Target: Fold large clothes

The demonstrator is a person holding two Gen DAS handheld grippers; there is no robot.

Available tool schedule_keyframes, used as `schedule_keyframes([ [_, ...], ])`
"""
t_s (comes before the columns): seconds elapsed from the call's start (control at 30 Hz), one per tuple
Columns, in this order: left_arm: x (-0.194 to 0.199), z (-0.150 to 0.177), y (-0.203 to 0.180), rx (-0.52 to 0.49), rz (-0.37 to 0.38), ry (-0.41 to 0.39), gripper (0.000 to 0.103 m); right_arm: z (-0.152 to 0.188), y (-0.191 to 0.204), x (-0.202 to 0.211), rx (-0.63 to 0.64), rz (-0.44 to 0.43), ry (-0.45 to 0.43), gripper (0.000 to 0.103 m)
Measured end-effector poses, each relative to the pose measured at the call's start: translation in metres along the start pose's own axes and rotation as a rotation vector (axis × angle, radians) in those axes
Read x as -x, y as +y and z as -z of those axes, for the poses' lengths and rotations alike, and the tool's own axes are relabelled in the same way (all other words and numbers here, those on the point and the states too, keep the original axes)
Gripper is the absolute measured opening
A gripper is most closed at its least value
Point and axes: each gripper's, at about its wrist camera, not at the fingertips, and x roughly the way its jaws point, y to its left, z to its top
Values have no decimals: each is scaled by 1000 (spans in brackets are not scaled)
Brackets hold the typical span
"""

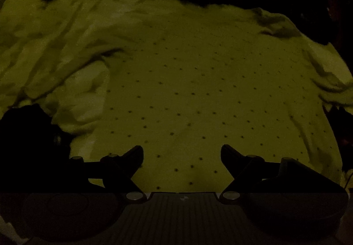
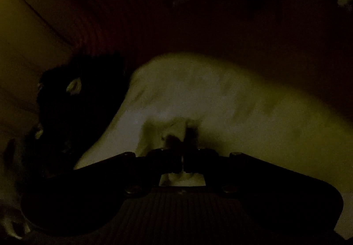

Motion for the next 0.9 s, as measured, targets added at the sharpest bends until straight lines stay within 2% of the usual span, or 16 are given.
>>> schedule_keyframes([
  [0.13, -1, 3, -10, -41, 21, 6, 103, -47, -21, 20, 42, 108, -52, 3],
  [0.2, 0, 4, -11, -48, 22, 8, 103, -59, -26, 20, 65, 131, -40, 2],
  [0.33, 2, 6, -4, -22, 16, 12, 103, -57, -29, 20, -2, 89, -14, 2],
  [0.43, 4, 7, 5, -1, 10, 10, 103, -53, -21, 16, 17, 111, -6, 7],
  [0.5, 3, 9, 10, 11, -1, 14, 103, -44, -9, 10, 90, 127, 12, 11],
  [0.53, 2, 10, 12, 18, -6, 20, 103, -39, -4, 7, 147, 143, 28, 21],
  [0.57, 1, 11, 14, 27, -9, 29, 103, -31, -1, 2, 213, 160, 50, 35],
  [0.63, -1, 13, 17, 45, -10, 42, 103, -15, 4, -6, 330, 162, 103, 52],
  [0.77, -2, 14, 13, 23, -13, 50, 103, 31, 9, -20, 585, 223, 156, 59],
  [0.87, -2, 14, 6, -10, -18, 51, 103, 64, 5, -32, 790, 293, 183, 59],
  [0.9, -2, 13, 4, -17, -19, 54, 103, 70, 0, -35, 824, 322, 186, 59],
])
